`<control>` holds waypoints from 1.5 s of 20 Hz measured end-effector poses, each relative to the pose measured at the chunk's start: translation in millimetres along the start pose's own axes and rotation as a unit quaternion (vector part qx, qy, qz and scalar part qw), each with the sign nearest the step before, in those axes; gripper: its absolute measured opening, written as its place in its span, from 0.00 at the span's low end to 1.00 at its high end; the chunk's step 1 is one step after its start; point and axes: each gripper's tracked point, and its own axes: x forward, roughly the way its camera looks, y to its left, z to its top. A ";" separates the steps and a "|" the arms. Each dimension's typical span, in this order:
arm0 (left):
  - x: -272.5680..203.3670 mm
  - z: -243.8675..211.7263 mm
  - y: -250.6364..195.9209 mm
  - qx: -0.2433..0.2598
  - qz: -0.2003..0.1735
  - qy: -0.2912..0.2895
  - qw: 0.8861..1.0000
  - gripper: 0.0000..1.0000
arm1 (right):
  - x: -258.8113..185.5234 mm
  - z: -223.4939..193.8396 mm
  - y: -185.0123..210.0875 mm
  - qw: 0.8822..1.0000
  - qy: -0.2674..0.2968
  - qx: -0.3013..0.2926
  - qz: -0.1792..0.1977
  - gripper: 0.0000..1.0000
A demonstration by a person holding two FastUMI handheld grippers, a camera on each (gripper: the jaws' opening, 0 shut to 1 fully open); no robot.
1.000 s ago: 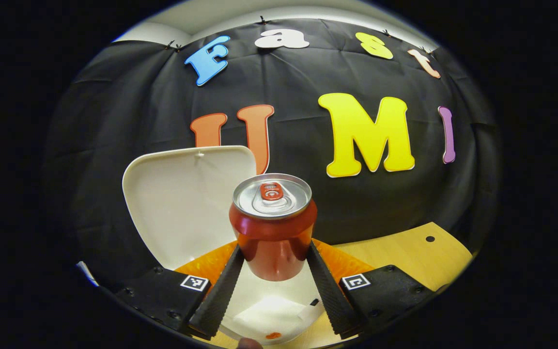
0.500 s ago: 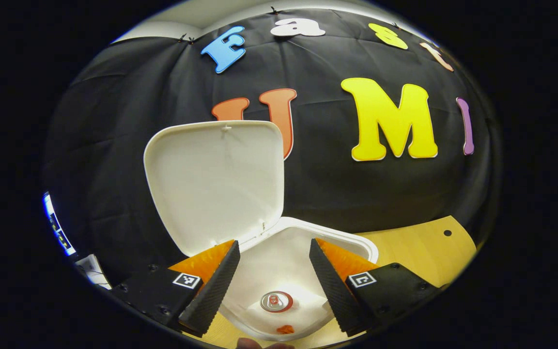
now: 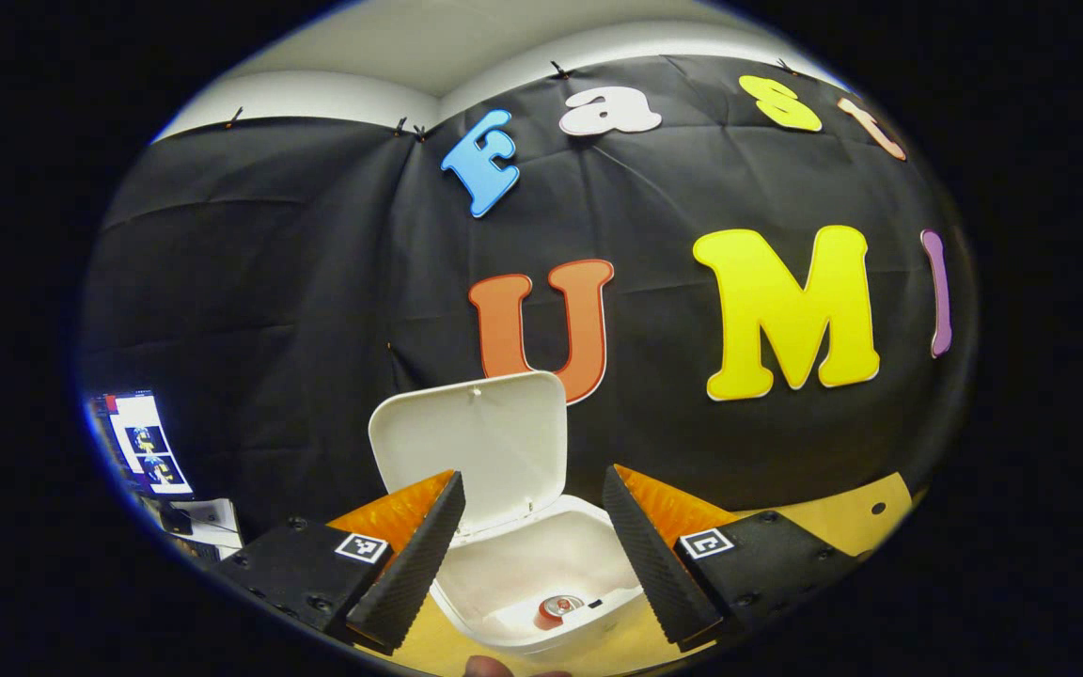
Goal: Press the lid of the desktop garbage bin to open it, pick up the crumpled paper on the desktop and throw it into the bin, then pick up the pop can on the desktop and drop it into the bin, and finally close the garbage bin lid.
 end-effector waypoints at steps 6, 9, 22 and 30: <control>35.2 72.5 26.9 -0.033 0.057 -0.038 0.997 0.96 | -1.3 23.8 -25.5 1.000 -0.021 0.009 -0.005 0.86; 64.8 97.8 45.4 -0.049 0.087 -0.045 0.994 0.96 | -0.2 31.2 -38.0 0.999 -0.027 0.014 -0.015 0.86; 150.0 26.2 82.6 -0.066 0.190 0.113 0.973 0.92 | -1.4 40.5 -70.9 0.997 -0.020 0.059 -0.051 0.86; 106.1 6.0 54.4 -0.094 0.192 0.132 0.968 0.90 | 0.1 35.2 -72.4 0.996 -0.022 0.070 -0.041 0.86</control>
